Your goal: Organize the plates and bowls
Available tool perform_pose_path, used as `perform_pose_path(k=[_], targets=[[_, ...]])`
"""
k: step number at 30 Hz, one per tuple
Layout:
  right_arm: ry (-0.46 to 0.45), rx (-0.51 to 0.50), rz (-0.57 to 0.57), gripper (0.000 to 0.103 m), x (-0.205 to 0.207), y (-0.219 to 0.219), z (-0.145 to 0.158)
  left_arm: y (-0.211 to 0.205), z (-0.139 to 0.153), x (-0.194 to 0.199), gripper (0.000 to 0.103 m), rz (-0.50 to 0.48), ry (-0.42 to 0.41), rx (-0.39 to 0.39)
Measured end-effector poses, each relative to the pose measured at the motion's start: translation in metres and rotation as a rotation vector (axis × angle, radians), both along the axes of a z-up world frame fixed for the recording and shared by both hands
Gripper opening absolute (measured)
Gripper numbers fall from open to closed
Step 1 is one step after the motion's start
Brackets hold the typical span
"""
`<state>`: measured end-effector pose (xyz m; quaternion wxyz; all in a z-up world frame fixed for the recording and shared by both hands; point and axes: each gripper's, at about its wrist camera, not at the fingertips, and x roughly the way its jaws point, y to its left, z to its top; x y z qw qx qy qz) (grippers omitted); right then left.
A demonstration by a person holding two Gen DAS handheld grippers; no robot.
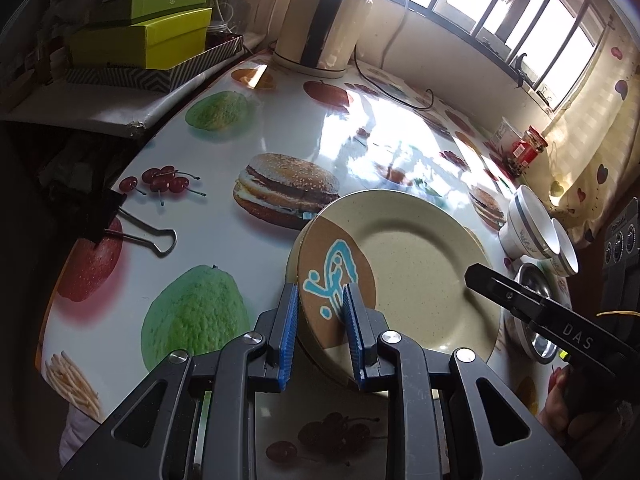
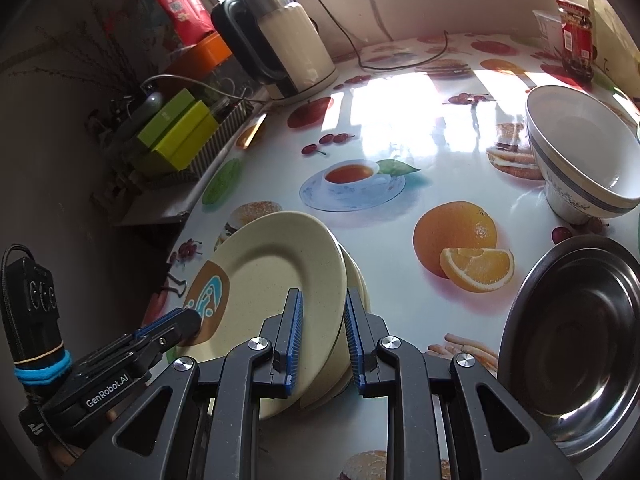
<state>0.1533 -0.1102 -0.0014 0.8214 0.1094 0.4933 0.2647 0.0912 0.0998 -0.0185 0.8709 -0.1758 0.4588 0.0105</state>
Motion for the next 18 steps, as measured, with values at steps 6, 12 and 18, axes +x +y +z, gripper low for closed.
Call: perform_pose_path(k=[6, 12, 18], targets=[[0.024, -0.005, 0.000, 0.021, 0.001, 0.001, -0.007, -0.001, -0.005, -0.001, 0.024, -0.001, 0.014, 0.006], [0.039, -0.002, -0.002, 0.021, 0.002, 0.001, -0.011, -0.001, -0.008, -0.001, 0.024, -0.003, 0.022, 0.004], [0.039, -0.008, -0.001, 0.021, 0.002, 0.001, -0.014, -0.002, -0.008, 0.000, 0.024, -0.003, 0.020, 0.007]])
